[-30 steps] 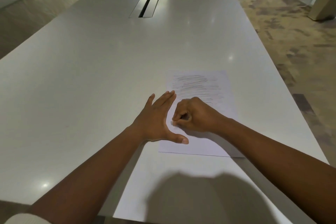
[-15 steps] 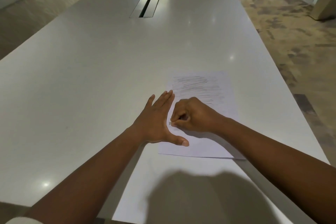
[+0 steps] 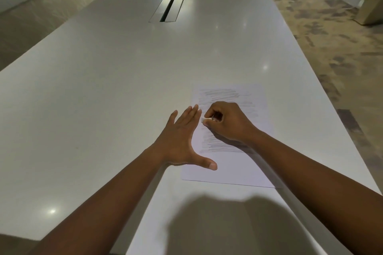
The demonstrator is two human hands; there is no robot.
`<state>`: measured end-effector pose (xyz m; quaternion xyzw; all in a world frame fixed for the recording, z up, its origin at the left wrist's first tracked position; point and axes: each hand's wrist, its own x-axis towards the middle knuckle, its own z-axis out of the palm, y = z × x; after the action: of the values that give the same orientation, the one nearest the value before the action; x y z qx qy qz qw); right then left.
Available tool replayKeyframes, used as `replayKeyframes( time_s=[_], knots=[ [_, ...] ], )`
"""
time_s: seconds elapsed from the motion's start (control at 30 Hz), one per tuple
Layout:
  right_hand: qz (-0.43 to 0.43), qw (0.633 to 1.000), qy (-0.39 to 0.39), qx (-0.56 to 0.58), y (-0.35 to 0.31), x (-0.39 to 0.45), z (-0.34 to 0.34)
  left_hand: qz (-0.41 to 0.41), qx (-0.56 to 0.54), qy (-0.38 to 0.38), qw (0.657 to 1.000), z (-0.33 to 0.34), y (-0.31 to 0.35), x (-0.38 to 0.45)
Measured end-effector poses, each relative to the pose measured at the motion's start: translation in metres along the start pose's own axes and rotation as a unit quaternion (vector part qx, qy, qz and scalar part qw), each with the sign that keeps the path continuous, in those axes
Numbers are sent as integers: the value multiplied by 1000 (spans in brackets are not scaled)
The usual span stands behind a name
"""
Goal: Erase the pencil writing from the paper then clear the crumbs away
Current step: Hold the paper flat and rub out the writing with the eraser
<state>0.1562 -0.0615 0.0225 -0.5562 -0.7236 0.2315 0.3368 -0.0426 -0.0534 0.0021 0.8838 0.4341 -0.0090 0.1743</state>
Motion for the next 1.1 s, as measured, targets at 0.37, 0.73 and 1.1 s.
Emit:
replayKeyframes(
  time_s=[0.37,0.73,1.1],
  knots=[
    [7,1000,-25,-17,1,6,-1,-8,-54,7,998,-16,-21,21],
    [6,997,-63,-48,-2,14,-7,14,-26,7,1000,-23,-34,45],
    [-5,994,-95,-53,-8,23,-9,18,26,-14,999,-19,-31,52]
  ],
)
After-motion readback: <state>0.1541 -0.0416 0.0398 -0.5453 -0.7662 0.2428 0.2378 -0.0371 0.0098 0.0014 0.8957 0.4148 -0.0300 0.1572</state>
